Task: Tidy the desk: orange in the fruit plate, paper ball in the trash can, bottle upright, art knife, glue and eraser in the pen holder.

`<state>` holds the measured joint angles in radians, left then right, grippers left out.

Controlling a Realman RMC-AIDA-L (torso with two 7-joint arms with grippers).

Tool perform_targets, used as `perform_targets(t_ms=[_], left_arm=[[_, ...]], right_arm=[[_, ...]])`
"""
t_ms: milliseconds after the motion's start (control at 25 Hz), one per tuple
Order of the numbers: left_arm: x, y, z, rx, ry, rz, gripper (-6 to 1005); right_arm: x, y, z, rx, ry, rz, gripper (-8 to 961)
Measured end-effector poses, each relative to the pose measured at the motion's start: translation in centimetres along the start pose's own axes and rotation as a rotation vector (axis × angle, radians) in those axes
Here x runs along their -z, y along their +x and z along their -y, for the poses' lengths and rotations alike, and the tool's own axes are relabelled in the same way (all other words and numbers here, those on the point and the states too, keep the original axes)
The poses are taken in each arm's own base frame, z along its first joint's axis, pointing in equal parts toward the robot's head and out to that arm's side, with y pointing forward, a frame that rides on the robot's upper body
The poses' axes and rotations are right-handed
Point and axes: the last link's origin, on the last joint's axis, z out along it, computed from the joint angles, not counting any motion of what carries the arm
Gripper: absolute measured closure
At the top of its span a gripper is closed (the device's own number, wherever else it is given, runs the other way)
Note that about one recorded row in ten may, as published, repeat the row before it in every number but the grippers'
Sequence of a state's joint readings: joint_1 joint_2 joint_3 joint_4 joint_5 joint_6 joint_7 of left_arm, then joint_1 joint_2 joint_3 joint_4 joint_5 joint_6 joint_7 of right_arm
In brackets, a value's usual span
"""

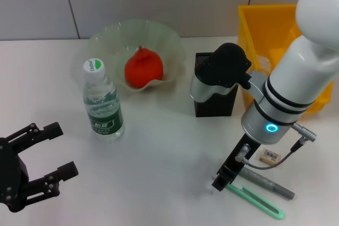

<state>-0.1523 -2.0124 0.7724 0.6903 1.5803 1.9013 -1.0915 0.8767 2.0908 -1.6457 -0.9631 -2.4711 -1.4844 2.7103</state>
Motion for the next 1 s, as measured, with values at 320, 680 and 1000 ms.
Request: perform_targets(t_ms=[320, 680, 1000], left_arm=[[-0.4, 0.0, -0.1, 0.002, -0.008, -0.009, 185], [-0.5, 0.0, 0.0, 0.002, -0.011, -0.01, 185], [-0.5, 0.0, -0.1, 0.0, -0.009, -0.01, 185]], right_arm=[[-0.1, -0.1, 0.0, -0.003, 0.013, -0.009, 542], [-0.5, -0.1, -0.1, 0.013, 0.043, -0.021, 547], [-1.0, 0.1, 0.0, 0.017, 0.049, -0.057, 614]])
